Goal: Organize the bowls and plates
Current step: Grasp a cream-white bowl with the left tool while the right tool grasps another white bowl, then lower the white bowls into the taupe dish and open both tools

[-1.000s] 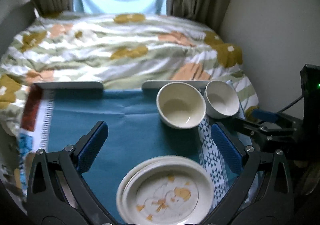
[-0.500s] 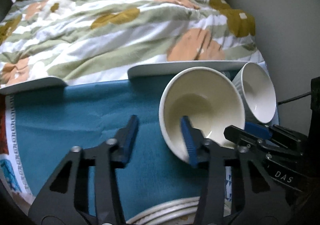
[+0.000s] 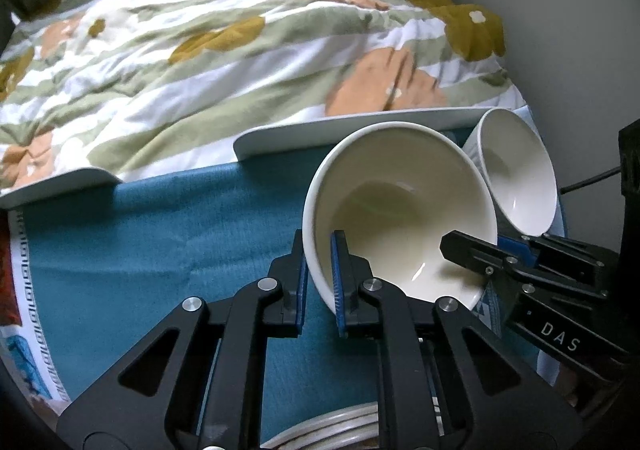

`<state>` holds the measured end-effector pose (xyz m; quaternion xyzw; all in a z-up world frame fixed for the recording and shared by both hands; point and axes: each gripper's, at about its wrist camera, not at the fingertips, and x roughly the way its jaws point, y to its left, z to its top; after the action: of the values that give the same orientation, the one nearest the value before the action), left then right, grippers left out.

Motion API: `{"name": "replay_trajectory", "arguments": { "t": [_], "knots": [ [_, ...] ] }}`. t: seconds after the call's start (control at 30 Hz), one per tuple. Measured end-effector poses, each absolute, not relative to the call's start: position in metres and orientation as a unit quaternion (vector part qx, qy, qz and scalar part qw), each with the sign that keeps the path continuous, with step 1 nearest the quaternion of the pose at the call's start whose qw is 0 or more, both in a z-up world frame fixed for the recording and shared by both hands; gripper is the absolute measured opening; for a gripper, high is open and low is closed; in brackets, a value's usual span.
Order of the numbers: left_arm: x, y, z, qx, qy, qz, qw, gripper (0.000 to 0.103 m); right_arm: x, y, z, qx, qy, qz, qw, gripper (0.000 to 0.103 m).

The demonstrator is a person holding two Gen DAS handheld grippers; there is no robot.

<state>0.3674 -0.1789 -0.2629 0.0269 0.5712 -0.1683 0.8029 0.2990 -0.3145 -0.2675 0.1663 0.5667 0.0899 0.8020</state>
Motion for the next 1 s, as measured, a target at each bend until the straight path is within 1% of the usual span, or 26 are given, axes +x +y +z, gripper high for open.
{"name": "replay_trajectory", "arguments": {
  "t": [0.2, 0.5, 0.7, 0.8, 1.0],
  "knots": [
    [0.355, -0.176, -0.239, 0.022, 0.554, -0.167, 0.815, 0.009, 0.292, -0.315, -0.248, 0.156, 0.554, 0.093, 0.813, 0.017],
    [0.311, -0.15, -0.167, -0.005, 0.499, -0.132, 0.856, 0.009, 0.267, -0.297, -0.181, 0.118, 0.512, 0.132, 0.84, 0.017],
    [0.26, -0.101, -0.125, -0.041, 0.461, -0.072, 0.884, 0.009, 0.244, -0.254, -0.14, 0.077, 0.482, 0.201, 0.849, 0.017],
    [0.23, -0.066, -0.111, -0.055, 0.45, -0.038, 0.891, 0.009, 0.231, -0.226, -0.13, 0.062, 0.475, 0.232, 0.847, 0.017],
    [0.187, 0.006, -0.107, -0.075, 0.445, 0.009, 0.892, 0.009, 0.203, -0.152, -0.126, 0.036, 0.473, 0.278, 0.835, 0.017]
  ]
}}
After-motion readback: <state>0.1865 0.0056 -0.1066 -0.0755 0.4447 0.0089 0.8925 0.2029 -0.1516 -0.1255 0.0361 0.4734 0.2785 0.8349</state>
